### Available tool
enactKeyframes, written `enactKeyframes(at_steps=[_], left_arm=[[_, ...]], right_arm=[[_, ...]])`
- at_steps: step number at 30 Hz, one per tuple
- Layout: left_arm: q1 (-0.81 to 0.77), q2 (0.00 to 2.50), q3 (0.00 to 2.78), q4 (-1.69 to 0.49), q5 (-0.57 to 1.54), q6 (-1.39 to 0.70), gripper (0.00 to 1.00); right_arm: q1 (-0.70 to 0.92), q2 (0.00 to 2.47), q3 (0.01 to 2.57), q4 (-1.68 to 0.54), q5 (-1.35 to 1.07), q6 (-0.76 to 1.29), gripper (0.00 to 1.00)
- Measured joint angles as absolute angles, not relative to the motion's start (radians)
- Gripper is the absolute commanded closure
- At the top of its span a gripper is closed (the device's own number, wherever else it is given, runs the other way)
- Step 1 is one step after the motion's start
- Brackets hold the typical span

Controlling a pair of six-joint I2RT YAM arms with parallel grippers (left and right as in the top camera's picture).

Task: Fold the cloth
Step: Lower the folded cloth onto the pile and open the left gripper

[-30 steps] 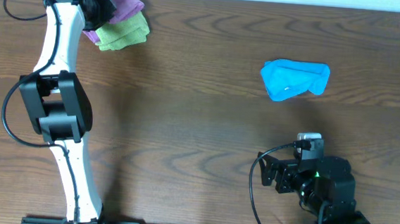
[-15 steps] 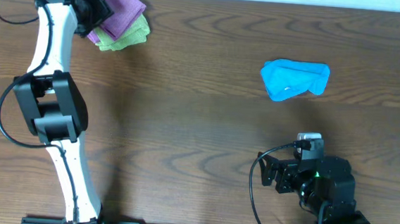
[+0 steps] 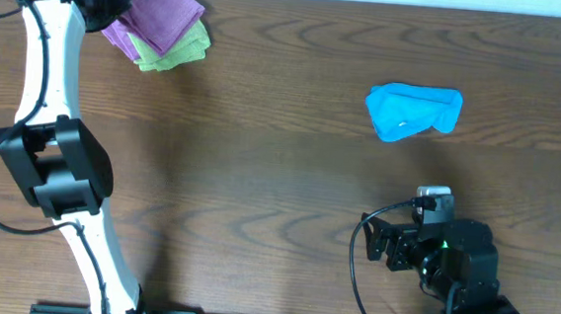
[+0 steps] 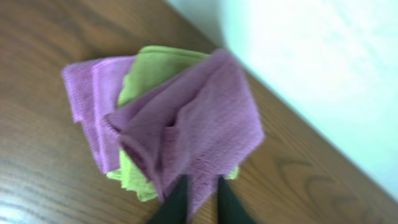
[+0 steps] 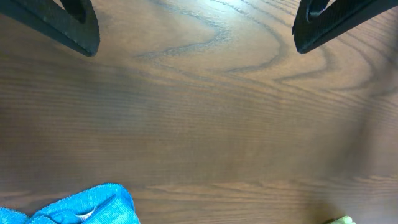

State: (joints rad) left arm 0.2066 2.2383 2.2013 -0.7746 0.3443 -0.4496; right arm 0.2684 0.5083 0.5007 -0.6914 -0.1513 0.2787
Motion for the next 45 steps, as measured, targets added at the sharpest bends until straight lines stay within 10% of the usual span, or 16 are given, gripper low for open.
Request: enactKeyframes(at_steps=[35,39,41,43,45], left_arm=[[0.175,2.428,2.204,-0.651,0.173,-0.418,0.83],[0.175,2.410,2.206,-0.676,0.226,-0.400,0.69],[0.175,2.388,2.206,-0.706,0.246,-0.391,0.50],[0.174,2.357,2.207,-0.742,0.264,-0.382,0.08],[0.173,2.321,2.207,-0.783,0.282,-0.382,0.05]], right_arm=[[0.268,0.508,0.501,-0.691,-0.152,0.279,0.01],[0.268,0.508,0.501,-0.691,-0.152,0.279,0.01],[0.268,0.508,0.501,-0.691,-0.151,0.279,0.01],[0.268,0.508,0.501,-0.692,-0.152,0.279,0.01],[0.268,0.508,0.501,-0.692,-0.152,0.279,0.01]])
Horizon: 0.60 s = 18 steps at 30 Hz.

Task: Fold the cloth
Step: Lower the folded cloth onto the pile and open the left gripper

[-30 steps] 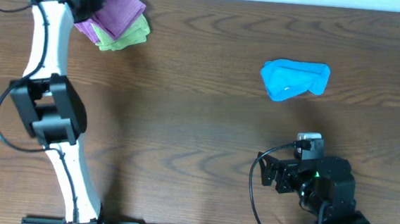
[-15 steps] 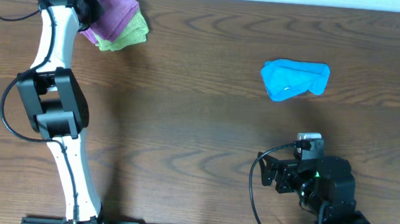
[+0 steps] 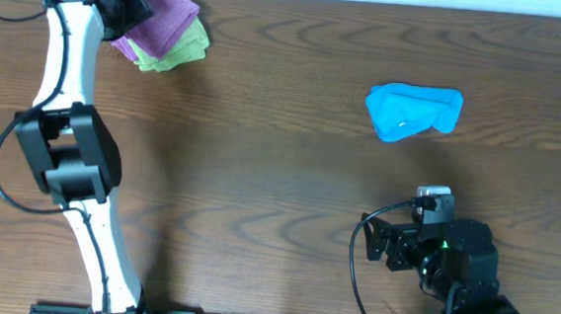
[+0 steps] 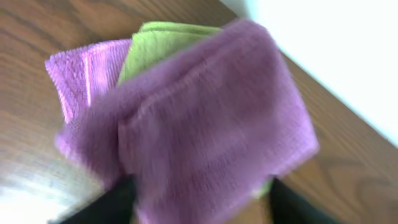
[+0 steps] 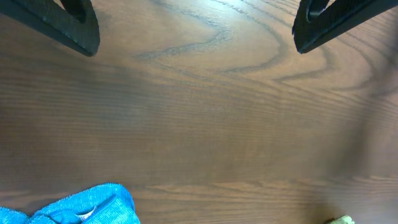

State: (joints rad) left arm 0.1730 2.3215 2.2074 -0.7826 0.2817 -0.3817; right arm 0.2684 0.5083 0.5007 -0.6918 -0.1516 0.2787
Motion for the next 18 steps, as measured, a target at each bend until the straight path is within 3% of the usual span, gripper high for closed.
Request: enactKeyframes(at_steps=[13,18], left_arm=[[0.163,2.111,2.217,-0.995,0.324,-0.361,0.04],[0.161,2.075,2.226,-1.231,0.326,-0.273,0.05]], right_arm=[[0.268,0.508,0.501,-0.692,-0.152,0.279,0.01],[0.268,0.508,0.501,-0.692,-0.151,0.279,0.01]])
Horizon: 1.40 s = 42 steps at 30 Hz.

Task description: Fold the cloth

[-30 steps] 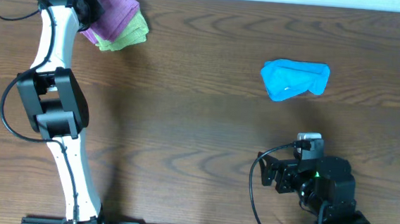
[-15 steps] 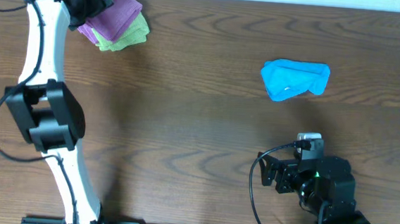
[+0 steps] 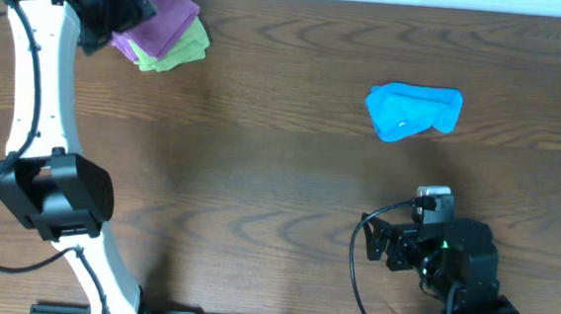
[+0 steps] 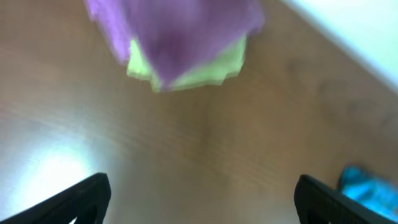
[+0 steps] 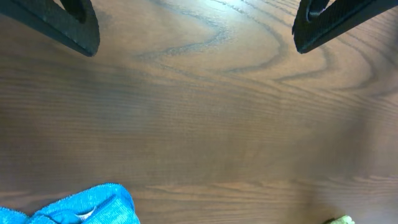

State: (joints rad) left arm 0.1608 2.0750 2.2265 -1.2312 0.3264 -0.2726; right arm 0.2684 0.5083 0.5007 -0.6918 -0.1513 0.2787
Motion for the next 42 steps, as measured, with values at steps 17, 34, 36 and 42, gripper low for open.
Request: enactKeyframes(at_steps=[17,34,36,42], left_arm=[[0.131,1.993,2.226,-1.438,0.303,-0.024,0.05],[0.131,1.345,1.323,-0.817,0.236,-0.019,0.05],[0.131,1.240,1.184,-0.733,0.236,-0.023,0.05],[0.131,0.901,0.803,-0.554,0.236,-0.026,0.05]], right_arm=[[0.268,0.508,0.501,-0.692,-0.151,0.279,0.01],[0.268,0.508,0.501,-0.693,-0.151,0.279,0.01],[0.268,0.508,0.501,-0.692,-0.151,0.279,0.01],[0.268,0.508,0.500,-0.691,-0.149,0.279,0.01]])
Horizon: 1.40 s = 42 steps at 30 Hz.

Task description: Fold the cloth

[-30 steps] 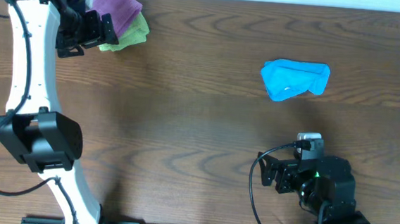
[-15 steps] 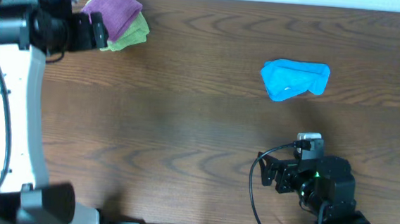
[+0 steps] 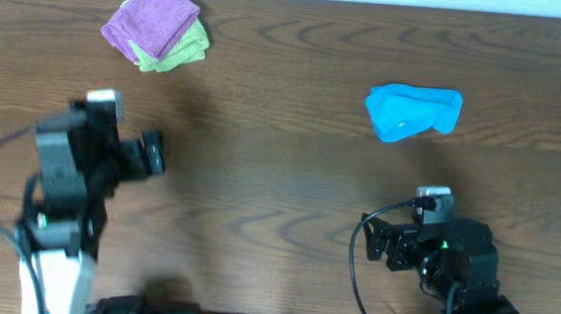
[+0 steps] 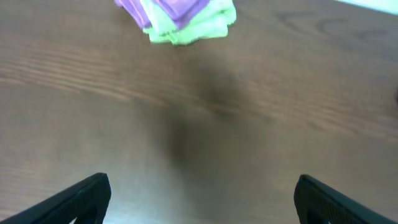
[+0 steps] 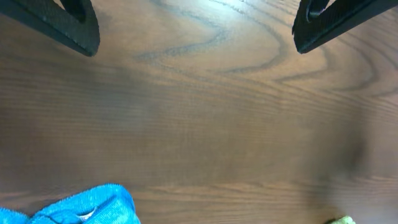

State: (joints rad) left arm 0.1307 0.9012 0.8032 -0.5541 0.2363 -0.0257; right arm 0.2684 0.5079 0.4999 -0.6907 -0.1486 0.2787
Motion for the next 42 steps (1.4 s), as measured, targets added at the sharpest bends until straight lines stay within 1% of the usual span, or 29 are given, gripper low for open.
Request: enactKeyframes(at_steps=[4,8,13,17,20,28,42], left_arm=[[0.131,0.683,0.566,-0.496,0.236,-0.026,0.04],[0.131,0.506,0.406,-0.469,0.234,-0.026,0.05],[0.131,0.289,0.246,-0.472,0.228,-0.026,0.05],[0.123,0.173,0.168,-0.498,0.227,-0.025,0.05],[0.101,0.130,0.156,-0.505,0.219,-0.015,0.05],[0.046,0.051,0.156,-0.506,0.208,0.110,0.04],[0.044,0.014,0.156,-0.506,0.205,0.136,0.05]], right_arm=[[0.268,0.508,0.500,-0.692,-0.148,0.279,0.01],[0.268,0.509,0.499,-0.691,-0.148,0.279,0.01],[0.268,0.508,0.498,-0.692,-0.148,0.279,0.01],[0.268,0.508,0.498,-0.691,-0.148,0.279,0.01],[0.268,0.508,0.498,-0.691,-0.148,0.279,0.01],[0.268,0.508,0.498,-0.691,-0.148,0.279,0.01],[0.268,0.508,0.498,-0.691,-0.148,0.279,0.01]])
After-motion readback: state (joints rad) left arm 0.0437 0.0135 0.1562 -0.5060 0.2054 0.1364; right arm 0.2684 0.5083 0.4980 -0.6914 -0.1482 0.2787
